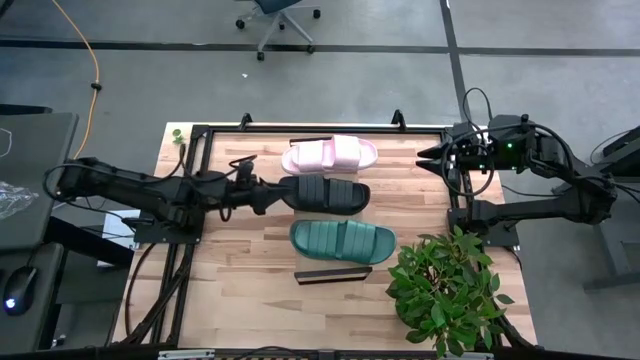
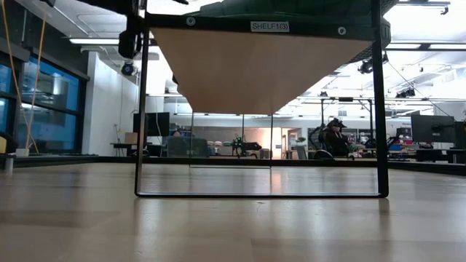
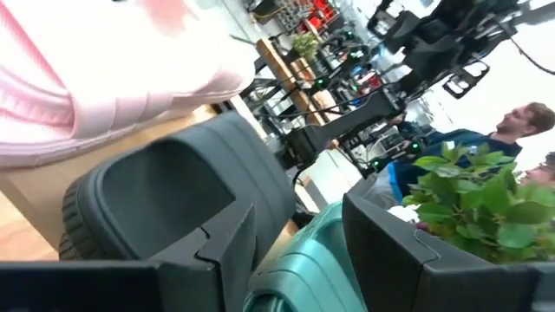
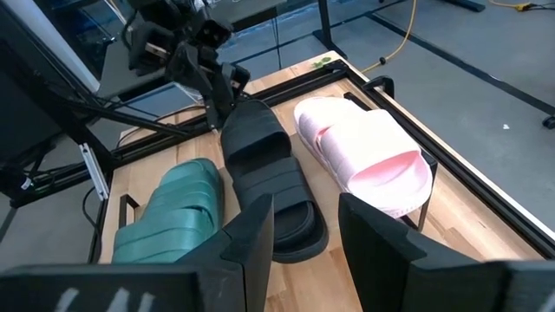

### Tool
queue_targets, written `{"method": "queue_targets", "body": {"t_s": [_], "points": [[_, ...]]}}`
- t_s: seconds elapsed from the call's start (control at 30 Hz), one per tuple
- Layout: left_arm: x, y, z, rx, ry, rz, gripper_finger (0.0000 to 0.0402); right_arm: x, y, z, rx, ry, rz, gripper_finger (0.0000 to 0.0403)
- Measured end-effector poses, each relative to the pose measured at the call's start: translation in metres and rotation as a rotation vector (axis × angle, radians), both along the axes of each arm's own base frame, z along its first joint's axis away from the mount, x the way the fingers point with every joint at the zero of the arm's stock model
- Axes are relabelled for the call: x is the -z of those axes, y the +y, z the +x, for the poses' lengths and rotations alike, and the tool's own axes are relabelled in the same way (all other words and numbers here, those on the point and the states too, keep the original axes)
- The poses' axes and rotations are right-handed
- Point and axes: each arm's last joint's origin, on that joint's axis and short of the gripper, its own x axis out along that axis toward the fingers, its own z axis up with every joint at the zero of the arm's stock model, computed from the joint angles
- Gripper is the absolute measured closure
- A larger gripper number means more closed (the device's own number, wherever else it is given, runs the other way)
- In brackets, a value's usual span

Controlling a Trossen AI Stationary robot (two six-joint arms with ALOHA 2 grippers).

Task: Pick and place slippers onto the shelf
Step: Return to Home Position

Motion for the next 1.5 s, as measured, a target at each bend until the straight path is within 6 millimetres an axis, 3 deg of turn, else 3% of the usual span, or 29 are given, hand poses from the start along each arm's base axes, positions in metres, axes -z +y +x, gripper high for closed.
{"method": "queue_targets", "body": {"t_s": [0.33, 0.67, 0.87, 1.33, 1.5], "points": [[-0.021, 0.0, -0.024, 0.003, -0.072, 0.1, 0.024, -0.001, 0.002, -0.008, 0.0, -0.013, 0.001, 0.0279], [-0.041, 0.0, -0.051, 0.001, -0.139, 0.264, 0.024, -0.007, 0.007, -0.032, 0.032, -0.1, 0.035, 0.0279], [-0.043, -0.001, -0.054, 0.025, -0.144, 0.317, 0.024, -0.012, 0.009, -0.046, 0.052, -0.181, 0.05, 0.0279], [-0.054, -0.003, -0.071, 0.044, -0.071, 0.788, 0.0243, -0.027, 0.014, -0.069, 0.065, -0.388, 0.064, 0.0279], [-0.057, -0.003, -0.089, 0.039, -0.061, 0.862, 0.0281, -0.027, 0.014, -0.07, 0.084, -0.398, 0.069, 0.0279]]}}
